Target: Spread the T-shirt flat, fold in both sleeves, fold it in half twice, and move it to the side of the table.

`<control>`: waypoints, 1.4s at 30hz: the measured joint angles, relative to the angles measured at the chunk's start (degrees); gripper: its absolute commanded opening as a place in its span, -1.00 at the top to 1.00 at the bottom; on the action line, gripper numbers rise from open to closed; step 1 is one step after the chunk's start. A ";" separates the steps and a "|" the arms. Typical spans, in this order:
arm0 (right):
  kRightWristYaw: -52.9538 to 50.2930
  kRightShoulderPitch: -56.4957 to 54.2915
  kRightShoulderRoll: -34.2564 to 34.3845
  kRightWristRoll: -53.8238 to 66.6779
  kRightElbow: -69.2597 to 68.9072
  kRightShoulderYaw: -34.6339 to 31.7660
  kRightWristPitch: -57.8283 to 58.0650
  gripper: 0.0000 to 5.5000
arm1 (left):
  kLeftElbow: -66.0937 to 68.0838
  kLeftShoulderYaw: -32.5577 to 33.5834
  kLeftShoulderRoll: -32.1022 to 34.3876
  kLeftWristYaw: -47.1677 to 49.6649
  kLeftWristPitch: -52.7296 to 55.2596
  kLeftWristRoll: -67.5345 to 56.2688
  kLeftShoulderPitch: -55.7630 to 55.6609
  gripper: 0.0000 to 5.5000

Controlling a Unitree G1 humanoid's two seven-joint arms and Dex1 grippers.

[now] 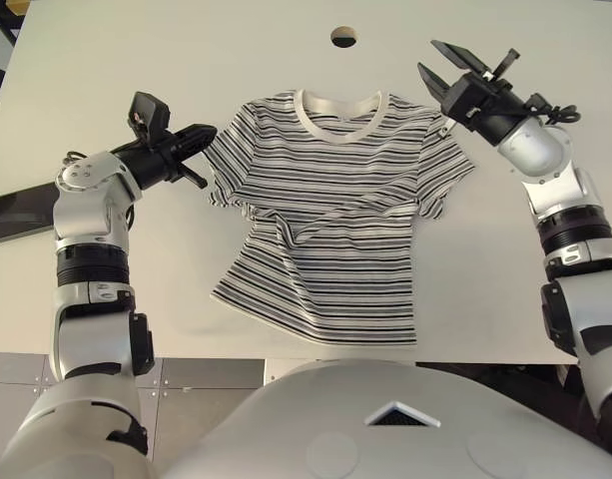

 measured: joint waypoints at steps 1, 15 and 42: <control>-0.01 0.00 0.12 0.00 0.01 0.02 0.01 0.52 | -1.63 0.01 -0.27 -0.02 1.02 -0.96 0.64 0.96; -0.41 0.06 0.56 -0.02 0.02 0.04 0.29 0.52 | -3.46 0.29 -3.18 8.71 6.02 0.38 -0.63 0.47; -0.37 0.29 0.57 -0.04 -0.04 0.60 0.29 0.52 | 10.24 -3.14 -2.20 12.17 1.69 9.89 -4.75 0.78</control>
